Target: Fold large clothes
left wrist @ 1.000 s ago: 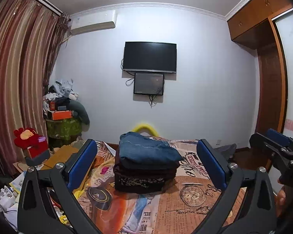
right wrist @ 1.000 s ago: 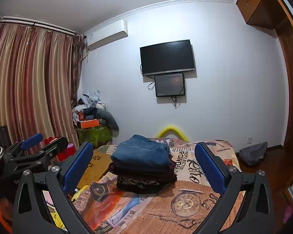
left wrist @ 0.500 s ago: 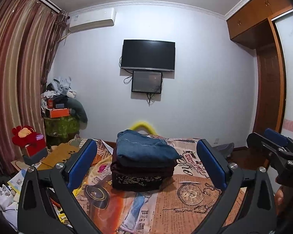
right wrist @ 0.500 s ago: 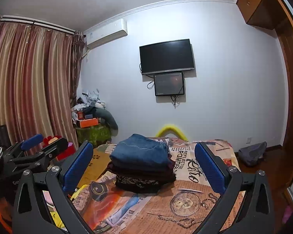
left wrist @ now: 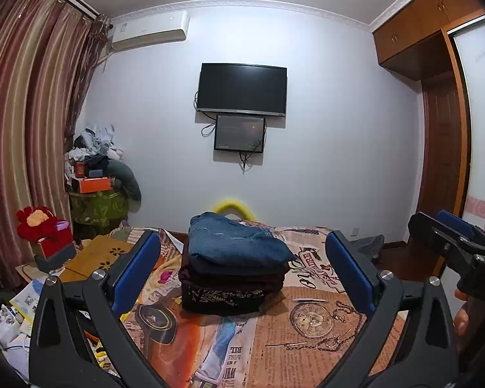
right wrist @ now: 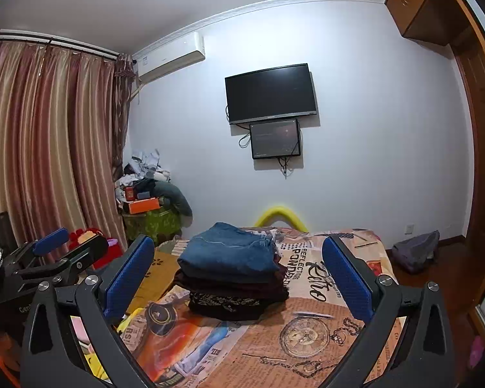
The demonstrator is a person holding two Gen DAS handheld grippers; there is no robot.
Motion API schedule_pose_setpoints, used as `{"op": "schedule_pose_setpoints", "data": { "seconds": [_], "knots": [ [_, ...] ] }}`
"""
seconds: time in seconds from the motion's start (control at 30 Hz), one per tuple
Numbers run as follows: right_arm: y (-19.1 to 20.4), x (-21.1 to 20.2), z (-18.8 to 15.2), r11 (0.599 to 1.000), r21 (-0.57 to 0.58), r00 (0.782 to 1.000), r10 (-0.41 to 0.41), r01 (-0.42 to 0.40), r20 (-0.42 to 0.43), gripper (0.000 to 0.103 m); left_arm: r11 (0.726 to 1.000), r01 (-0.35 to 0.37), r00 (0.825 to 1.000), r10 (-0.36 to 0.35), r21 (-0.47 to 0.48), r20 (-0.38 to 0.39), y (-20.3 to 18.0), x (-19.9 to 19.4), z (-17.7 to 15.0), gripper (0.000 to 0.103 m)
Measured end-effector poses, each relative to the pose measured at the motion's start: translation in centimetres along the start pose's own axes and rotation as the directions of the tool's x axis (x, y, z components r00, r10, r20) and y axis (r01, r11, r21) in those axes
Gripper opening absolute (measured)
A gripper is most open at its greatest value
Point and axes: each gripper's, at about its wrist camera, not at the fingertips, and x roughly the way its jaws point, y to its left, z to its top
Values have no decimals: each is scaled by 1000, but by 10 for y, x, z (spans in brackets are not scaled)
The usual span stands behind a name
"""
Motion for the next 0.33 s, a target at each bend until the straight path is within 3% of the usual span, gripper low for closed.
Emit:
{"op": "schedule_pose_setpoints", "data": {
  "seconds": [0.33],
  "knots": [
    [-2, 4, -3, 1000, 17, 1000, -8, 8, -8, 103, 1000, -14, 1000, 14, -1, -17, 1, 5, -3, 102]
  ]
}}
